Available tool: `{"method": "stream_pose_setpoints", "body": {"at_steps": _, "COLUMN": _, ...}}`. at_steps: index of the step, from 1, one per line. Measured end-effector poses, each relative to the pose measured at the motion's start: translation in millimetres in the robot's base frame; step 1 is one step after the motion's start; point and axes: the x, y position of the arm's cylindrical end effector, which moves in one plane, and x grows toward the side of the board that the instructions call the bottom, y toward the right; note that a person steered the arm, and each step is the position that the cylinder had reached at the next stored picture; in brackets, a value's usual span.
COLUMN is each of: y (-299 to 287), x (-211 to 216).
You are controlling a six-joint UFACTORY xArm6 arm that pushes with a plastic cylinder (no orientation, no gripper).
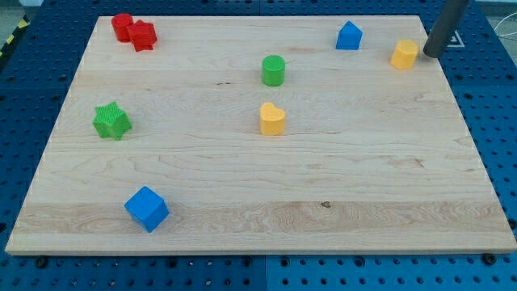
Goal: Push yellow hexagon towards center
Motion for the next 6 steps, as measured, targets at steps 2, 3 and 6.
{"method": "stream_pose_setpoints", "body": {"at_steps": 2, "y": -18.8, "x": -0.1}}
{"method": "stream_pose_setpoints", "body": {"at_steps": 3, "y": -27.2, "x": -0.2}}
{"method": "stream_pose_setpoints", "body": {"at_steps": 6, "y": -44.6, "x": -19.6}}
